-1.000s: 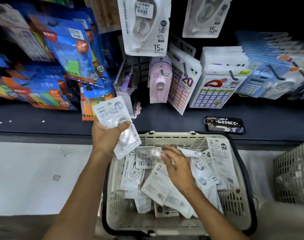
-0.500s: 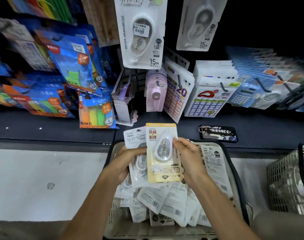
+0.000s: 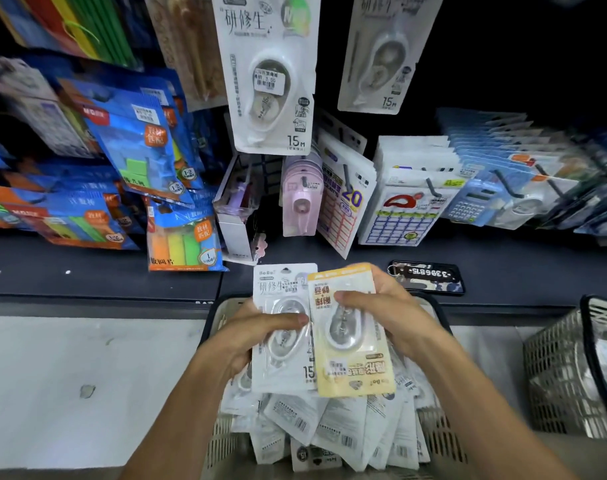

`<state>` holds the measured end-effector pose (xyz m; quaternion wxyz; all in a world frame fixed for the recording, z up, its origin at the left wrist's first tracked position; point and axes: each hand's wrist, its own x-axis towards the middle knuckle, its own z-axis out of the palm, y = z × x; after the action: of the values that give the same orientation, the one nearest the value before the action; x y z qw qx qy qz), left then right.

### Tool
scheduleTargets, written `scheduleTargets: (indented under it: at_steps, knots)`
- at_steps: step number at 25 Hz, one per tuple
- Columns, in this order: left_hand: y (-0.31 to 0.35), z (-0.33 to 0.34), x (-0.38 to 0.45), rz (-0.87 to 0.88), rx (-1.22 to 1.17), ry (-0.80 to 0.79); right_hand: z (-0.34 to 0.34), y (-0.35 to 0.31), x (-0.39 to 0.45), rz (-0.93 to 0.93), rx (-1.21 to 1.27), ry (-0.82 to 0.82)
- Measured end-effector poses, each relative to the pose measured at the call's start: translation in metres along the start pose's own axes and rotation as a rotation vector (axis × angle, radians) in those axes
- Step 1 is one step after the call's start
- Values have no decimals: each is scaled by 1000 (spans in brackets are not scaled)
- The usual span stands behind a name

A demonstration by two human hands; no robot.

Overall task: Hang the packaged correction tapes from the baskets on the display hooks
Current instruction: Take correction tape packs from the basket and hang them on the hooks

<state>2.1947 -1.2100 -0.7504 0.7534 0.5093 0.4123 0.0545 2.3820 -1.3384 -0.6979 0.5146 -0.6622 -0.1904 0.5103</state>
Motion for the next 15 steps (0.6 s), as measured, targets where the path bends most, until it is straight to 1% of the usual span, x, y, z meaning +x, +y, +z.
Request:
scheduleTargets:
  at_steps: [1, 2, 3, 4, 5, 8, 10, 13, 15]
  knots:
    - [6, 5, -1, 19, -16, 13, -2, -10, -1, -21, 30, 30]
    - [12, 11, -1, 30, -49, 32, -5, -19, -2, -34, 147, 107]
    - [18, 16, -2, 41, -92, 44, -10, -29, -3, -29, 318, 193]
    - [24, 22, -3, 55, -133, 52, -16, -39, -7, -31, 485, 242]
    - [30, 29, -5, 76, -164, 56, -22, -48, -12, -46, 602, 247]
    - [53, 49, -13, 161, -237, 38, -29, -64, -34, -161, 733, 168]
    - [65, 59, -18, 212, -273, 14, -25, -63, -45, -218, 799, 154]
    - [82, 64, -28, 259, -326, 5, -21, -60, -58, -271, 874, 205]
    - [90, 66, -34, 288, -363, -17, -23, -57, -64, -293, 847, 261]
